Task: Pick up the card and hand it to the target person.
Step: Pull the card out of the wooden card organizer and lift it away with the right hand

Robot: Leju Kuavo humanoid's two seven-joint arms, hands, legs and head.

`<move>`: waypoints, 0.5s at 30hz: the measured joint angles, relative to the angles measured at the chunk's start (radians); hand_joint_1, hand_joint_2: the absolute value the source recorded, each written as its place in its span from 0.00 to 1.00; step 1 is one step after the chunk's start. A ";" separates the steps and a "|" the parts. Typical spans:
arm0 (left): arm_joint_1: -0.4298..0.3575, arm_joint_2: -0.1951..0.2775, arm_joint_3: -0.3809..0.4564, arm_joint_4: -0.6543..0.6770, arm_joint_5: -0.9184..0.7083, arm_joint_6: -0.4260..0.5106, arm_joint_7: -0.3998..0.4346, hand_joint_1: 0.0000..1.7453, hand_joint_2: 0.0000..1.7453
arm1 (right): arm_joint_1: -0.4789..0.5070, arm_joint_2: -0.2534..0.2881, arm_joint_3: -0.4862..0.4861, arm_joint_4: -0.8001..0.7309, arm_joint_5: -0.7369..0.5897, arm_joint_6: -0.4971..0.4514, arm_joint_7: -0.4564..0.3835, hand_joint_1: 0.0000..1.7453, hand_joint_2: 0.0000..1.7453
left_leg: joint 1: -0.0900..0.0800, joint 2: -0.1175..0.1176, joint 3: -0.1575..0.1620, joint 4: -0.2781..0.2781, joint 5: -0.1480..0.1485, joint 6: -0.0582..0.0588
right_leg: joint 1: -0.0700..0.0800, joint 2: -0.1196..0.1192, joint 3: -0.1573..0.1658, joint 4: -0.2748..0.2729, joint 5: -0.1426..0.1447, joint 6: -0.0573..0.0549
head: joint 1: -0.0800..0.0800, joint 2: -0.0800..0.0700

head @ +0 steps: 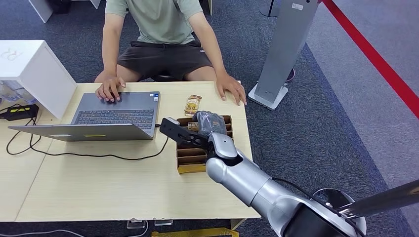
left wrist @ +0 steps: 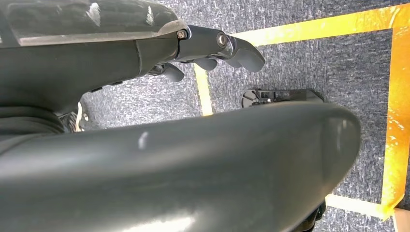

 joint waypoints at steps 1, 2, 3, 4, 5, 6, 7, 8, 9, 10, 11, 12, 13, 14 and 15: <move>0.000 0.000 0.000 0.000 0.000 0.000 0.000 0.00 0.00 | 0.001 0.000 0.000 0.000 0.000 0.002 0.000 0.40 1.00 | 0.000 0.000 0.000 0.000 0.000 0.000 | 0.000 0.000 0.000 0.000 0.000 0.000 | 0.000 0.000; 0.000 0.000 0.000 0.000 0.000 0.000 0.000 0.00 0.00 | 0.003 -0.001 0.000 0.000 0.001 0.004 0.000 0.40 1.00 | 0.000 0.000 0.000 0.000 0.000 0.000 | 0.000 0.000 0.000 0.000 0.000 0.000 | 0.000 0.000; 0.000 0.000 0.000 0.000 0.000 0.000 0.000 0.00 0.00 | 0.004 -0.001 0.000 0.000 0.002 0.005 0.000 0.40 1.00 | 0.000 0.000 0.000 0.000 0.000 0.000 | 0.000 0.000 0.000 0.000 0.000 0.000 | 0.000 0.000; 0.000 0.000 0.000 0.000 0.000 0.000 0.000 0.00 0.00 | 0.005 -0.002 0.000 0.000 0.002 0.005 0.001 0.40 1.00 | 0.000 0.000 0.000 0.000 0.000 0.000 | 0.000 0.000 0.000 0.000 0.000 0.000 | 0.000 0.000; 0.000 0.000 0.000 0.000 0.000 0.000 0.000 0.00 0.00 | 0.006 -0.002 -0.001 0.000 0.003 0.006 0.001 0.41 1.00 | 0.000 0.000 0.000 0.000 0.000 0.000 | 0.000 0.000 0.000 0.000 0.000 0.000 | 0.000 0.000; 0.000 0.000 0.000 0.000 0.000 0.000 0.000 0.00 0.00 | 0.008 -0.002 -0.001 0.000 0.003 0.006 0.002 0.40 1.00 | 0.000 0.000 0.000 0.000 0.000 0.000 | 0.000 0.000 0.000 0.000 0.000 0.000 | 0.000 0.000; 0.000 0.000 0.000 0.000 0.000 0.000 0.000 0.00 0.00 | 0.009 -0.002 -0.002 0.000 0.003 0.006 0.002 0.40 1.00 | 0.000 0.000 0.000 0.000 0.000 0.000 | 0.000 0.000 0.000 0.000 0.000 0.000 | 0.000 0.000; 0.000 0.000 0.000 0.000 0.000 0.000 0.000 0.00 0.00 | 0.010 -0.003 -0.003 0.000 0.003 0.006 0.003 0.40 1.00 | 0.000 0.000 0.000 0.000 0.000 0.000 | 0.000 0.000 0.000 0.000 0.000 0.000 | 0.000 0.000; 0.000 0.000 0.000 0.000 0.000 0.000 0.000 0.00 0.00 | 0.010 -0.003 -0.004 0.000 0.003 0.007 0.003 0.40 1.00 | 0.000 0.000 0.000 0.000 0.000 0.000 | 0.000 0.000 0.000 0.000 0.000 0.000 | 0.000 0.000; 0.000 0.000 0.000 0.000 0.000 0.000 0.000 0.00 0.00 | 0.011 -0.004 -0.006 0.000 0.003 0.009 0.004 0.41 1.00 | 0.000 0.000 0.000 0.000 0.000 0.000 | 0.000 0.000 0.000 0.000 0.000 0.000 | 0.000 0.000; 0.000 0.000 0.000 0.000 0.000 0.000 0.000 0.00 0.00 | 0.011 -0.004 -0.008 0.000 0.003 0.010 0.004 0.41 1.00 | 0.000 0.000 0.000 0.000 0.000 0.000 | 0.000 0.000 0.000 0.000 0.000 0.000 | 0.000 0.000; 0.000 0.000 0.000 0.000 0.000 0.000 0.000 0.00 0.00 | 0.012 -0.005 -0.010 0.000 0.004 0.012 0.004 0.41 1.00 | 0.000 0.000 0.000 0.000 0.000 0.000 | 0.000 0.000 0.000 0.000 0.000 0.000 | 0.000 0.000; 0.000 0.000 0.000 0.000 0.000 0.000 0.000 0.00 0.00 | 0.012 -0.006 -0.011 0.000 0.004 0.014 0.004 0.42 1.00 | 0.000 0.000 0.000 0.000 0.000 0.000 | 0.000 0.000 0.000 0.000 0.000 0.000 | 0.000 0.000; 0.000 0.000 0.000 0.000 0.000 0.000 0.000 0.00 0.00 | 0.012 -0.006 -0.012 -0.001 0.004 0.015 0.004 0.42 1.00 | 0.000 0.000 0.000 0.000 0.000 0.000 | 0.000 0.000 0.000 0.000 0.000 0.000 | 0.000 0.000; 0.000 0.000 0.000 0.000 0.000 0.000 0.000 0.00 0.00 | 0.012 -0.006 -0.012 -0.001 0.004 0.016 0.005 0.43 1.00 | 0.000 0.000 0.000 0.000 0.000 0.000 | 0.000 0.000 0.000 0.000 0.000 0.000 | 0.000 0.000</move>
